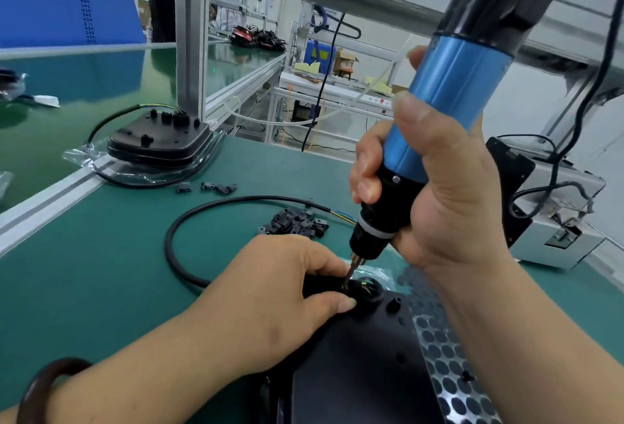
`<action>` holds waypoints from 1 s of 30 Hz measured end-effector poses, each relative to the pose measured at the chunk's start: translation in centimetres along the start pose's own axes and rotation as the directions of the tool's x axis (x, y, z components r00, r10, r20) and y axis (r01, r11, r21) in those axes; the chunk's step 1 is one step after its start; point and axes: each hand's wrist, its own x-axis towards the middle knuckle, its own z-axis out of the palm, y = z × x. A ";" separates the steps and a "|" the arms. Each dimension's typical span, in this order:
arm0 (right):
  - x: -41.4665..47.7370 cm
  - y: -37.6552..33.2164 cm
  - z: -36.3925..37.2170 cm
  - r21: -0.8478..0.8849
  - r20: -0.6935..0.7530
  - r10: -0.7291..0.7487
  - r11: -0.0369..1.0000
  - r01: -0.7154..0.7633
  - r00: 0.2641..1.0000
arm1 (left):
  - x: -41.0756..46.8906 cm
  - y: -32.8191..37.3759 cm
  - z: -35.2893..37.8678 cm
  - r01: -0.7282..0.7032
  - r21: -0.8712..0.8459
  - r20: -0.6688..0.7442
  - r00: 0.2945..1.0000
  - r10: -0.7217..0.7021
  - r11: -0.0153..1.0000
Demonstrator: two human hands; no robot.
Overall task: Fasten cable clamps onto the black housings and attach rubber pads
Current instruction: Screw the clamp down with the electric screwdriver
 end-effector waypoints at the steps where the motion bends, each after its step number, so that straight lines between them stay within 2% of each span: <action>1: 0.0 0.0 0.0 -0.002 -0.004 -0.001 1.000 0.001 1.000 | 0.0 0.1 0.0 0.003 0.001 0.004 1.000 -0.003 1.000; 16: -0.1 0.2 0.0 0.015 0.058 -0.012 1.000 0.011 0.998 | 0.0 0.1 0.1 0.030 0.001 -0.011 0.999 -0.030 1.000; 22: -0.4 0.0 -0.3 0.006 0.042 -0.030 1.000 0.030 0.999 | 0.1 -0.2 0.1 0.016 0.032 0.005 1.000 -0.016 0.999; 25: 0.1 -0.9 -1.2 0.064 -0.026 -0.028 0.998 0.030 0.999 | 0.1 -0.5 0.1 0.018 0.053 0.018 1.000 -0.018 0.998; 27: 0.9 -2.4 -2.7 0.096 -0.121 -0.024 0.995 0.036 0.992 | 0.1 -0.8 0.2 0.028 0.088 0.014 0.999 -0.030 0.996; 30: 1.4 -4.6 -6.2 0.036 -0.285 0.039 0.999 -0.030 0.958 | 0.1 -1.0 0.2 0.037 0.111 0.021 0.999 -0.040 0.993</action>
